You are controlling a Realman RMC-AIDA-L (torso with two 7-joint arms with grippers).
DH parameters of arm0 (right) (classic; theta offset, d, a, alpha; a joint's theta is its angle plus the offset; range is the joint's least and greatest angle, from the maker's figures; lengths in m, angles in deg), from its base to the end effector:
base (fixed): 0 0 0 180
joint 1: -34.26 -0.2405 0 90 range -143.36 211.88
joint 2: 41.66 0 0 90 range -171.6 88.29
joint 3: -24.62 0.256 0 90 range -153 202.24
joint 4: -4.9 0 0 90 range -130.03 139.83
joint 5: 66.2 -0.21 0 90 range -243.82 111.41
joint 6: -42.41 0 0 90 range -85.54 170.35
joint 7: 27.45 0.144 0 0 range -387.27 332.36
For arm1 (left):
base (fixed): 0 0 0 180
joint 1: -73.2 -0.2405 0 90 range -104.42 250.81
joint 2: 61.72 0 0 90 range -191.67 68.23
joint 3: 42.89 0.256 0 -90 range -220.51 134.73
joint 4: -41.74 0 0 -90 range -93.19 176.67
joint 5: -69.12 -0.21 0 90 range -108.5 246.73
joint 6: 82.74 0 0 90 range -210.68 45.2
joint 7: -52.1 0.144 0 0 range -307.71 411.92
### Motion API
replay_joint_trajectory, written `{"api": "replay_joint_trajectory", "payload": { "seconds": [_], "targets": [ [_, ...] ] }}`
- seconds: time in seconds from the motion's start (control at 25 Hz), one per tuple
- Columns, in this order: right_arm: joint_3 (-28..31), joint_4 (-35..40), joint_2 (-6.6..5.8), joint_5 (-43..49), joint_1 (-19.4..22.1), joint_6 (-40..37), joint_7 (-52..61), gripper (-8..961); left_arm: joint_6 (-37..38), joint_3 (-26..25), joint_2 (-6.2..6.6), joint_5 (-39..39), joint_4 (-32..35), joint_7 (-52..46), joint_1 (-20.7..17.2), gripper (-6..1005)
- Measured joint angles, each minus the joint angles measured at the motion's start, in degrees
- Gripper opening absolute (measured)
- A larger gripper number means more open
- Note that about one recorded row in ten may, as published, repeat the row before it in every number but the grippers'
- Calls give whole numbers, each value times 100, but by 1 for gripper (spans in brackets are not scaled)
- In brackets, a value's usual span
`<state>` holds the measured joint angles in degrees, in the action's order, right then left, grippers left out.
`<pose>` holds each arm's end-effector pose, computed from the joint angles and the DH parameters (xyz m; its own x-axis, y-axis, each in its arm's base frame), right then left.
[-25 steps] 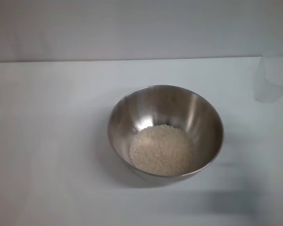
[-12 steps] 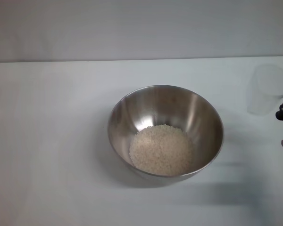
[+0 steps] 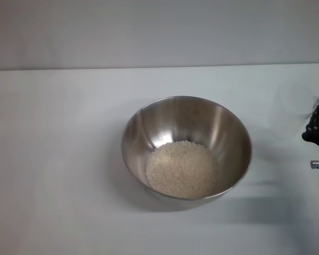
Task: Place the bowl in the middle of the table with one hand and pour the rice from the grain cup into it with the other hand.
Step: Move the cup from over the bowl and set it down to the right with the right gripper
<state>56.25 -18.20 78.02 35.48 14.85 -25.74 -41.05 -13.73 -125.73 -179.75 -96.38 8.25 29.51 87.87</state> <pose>0.3214 0.3027 -0.0363 0.7464 0.0278 -0.6649 -0.6654 0.0359 -0.7456 -0.2798 0.3370 0.0531 0.4397 -0.3528 0.8259 0.8203 -0.2168 -0.5293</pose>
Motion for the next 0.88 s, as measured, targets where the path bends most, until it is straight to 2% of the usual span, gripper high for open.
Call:
{"api": "replay_joint_trajectory", "payload": {
  "seconds": [0.88],
  "targets": [
    [-13, 130, -6, 0, -156, 626, 70, 11, 40, 5, -1, 0, 53, 0, -19, 763]
  ]
}}
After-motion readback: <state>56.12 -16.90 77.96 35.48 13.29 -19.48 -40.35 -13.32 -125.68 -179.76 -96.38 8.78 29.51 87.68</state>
